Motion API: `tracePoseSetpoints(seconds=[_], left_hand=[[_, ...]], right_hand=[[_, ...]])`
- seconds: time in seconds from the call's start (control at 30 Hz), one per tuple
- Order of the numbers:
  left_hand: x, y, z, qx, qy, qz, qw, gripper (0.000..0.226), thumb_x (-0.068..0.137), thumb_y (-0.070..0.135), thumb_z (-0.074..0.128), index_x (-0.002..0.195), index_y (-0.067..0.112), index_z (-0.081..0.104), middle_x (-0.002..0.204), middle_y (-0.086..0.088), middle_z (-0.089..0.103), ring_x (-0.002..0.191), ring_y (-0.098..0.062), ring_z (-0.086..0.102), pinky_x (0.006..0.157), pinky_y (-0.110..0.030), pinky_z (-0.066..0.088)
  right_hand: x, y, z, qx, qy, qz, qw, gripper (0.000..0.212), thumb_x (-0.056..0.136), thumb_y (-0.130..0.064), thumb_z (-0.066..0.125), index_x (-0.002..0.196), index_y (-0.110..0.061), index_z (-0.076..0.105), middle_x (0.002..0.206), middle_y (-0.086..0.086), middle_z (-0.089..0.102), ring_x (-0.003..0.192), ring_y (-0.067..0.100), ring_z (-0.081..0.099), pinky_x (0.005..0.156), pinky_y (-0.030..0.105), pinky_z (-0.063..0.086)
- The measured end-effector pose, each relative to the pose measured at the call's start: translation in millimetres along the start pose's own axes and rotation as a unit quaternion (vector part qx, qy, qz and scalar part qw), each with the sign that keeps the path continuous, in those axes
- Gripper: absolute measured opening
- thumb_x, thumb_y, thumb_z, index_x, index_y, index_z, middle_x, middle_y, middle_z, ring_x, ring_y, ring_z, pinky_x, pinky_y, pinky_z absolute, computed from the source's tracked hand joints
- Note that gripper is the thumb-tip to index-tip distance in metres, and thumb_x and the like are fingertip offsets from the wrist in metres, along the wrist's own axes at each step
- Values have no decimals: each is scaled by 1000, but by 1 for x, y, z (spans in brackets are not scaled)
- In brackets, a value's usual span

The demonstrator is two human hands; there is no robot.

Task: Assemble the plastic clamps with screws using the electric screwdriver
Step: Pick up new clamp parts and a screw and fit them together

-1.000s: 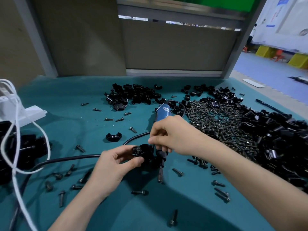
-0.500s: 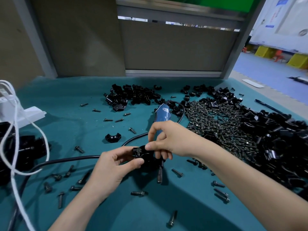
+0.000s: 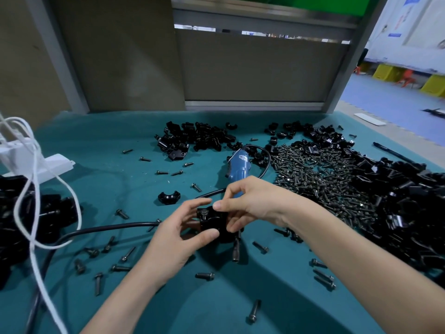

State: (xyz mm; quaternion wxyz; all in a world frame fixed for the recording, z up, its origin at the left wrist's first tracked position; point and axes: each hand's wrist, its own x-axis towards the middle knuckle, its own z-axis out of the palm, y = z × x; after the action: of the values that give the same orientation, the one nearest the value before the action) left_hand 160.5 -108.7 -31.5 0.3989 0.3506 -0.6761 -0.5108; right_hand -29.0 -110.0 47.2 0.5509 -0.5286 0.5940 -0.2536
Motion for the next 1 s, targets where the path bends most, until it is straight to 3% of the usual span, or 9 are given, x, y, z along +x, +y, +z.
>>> tracePoseSetpoints(seconds=[0.17, 0.33, 0.5, 0.67, 0.73, 0.83, 1.0], left_hand=[[1, -1, 6, 89, 34, 13, 995, 29, 68, 45, 71, 96, 39, 66, 91, 11, 72, 90, -12, 66, 86, -28, 49], [1, -3, 6, 47, 72, 15, 996, 28, 65, 38, 72, 93, 34, 68, 86, 11, 74, 81, -5, 67, 76, -15, 48], [1, -1, 5, 36, 104, 38, 993, 31, 74, 19, 77, 97, 38, 68, 93, 17, 74, 90, 0, 67, 85, -17, 48], [-3, 6, 5, 103, 198, 78, 972, 36, 66, 60, 69, 101, 59, 62, 101, 5, 61, 98, 2, 57, 86, -3, 37], [-3, 8, 6, 95, 203, 103, 969, 32, 74, 64, 67, 105, 59, 61, 107, 10, 63, 106, 0, 57, 92, -10, 39], [-5, 9, 11, 61, 205, 133, 968, 33, 80, 70, 55, 108, 54, 57, 110, 11, 63, 107, -13, 60, 91, -34, 47], [-6, 12, 13, 35, 260, 138, 955, 29, 76, 73, 58, 91, 49, 58, 90, 8, 62, 80, -11, 62, 72, -30, 50]], right_hand=[[-3, -2, -1, -12, -11, 10, 1000, 22, 84, -20, 75, 85, -5, 59, 70, 13, 70, 59, 21, 69, 59, 23, 56], [-5, 2, 6, -3, -30, 34, 999, 33, 86, -40, 68, 93, -8, 63, 71, 6, 73, 69, 26, 72, 68, 26, 59], [1, 2, 17, 94, 13, -8, 995, 22, 86, -22, 72, 86, -1, 66, 80, 10, 72, 72, 23, 72, 66, 26, 59], [4, -7, 23, 127, 14, -41, 991, 15, 88, -13, 69, 76, -4, 67, 72, 10, 66, 61, 15, 66, 59, 21, 55], [5, -9, 25, 153, 6, -44, 987, 15, 88, -12, 68, 76, -4, 67, 73, 12, 59, 57, 15, 63, 57, 20, 54], [5, -10, 34, 202, -20, -39, 978, 16, 90, -12, 65, 85, 3, 64, 73, 13, 50, 51, 13, 59, 54, 19, 52], [5, -6, 51, 228, -52, -29, 972, 16, 91, -15, 64, 92, 0, 63, 73, 12, 47, 52, 13, 55, 52, 17, 50]])
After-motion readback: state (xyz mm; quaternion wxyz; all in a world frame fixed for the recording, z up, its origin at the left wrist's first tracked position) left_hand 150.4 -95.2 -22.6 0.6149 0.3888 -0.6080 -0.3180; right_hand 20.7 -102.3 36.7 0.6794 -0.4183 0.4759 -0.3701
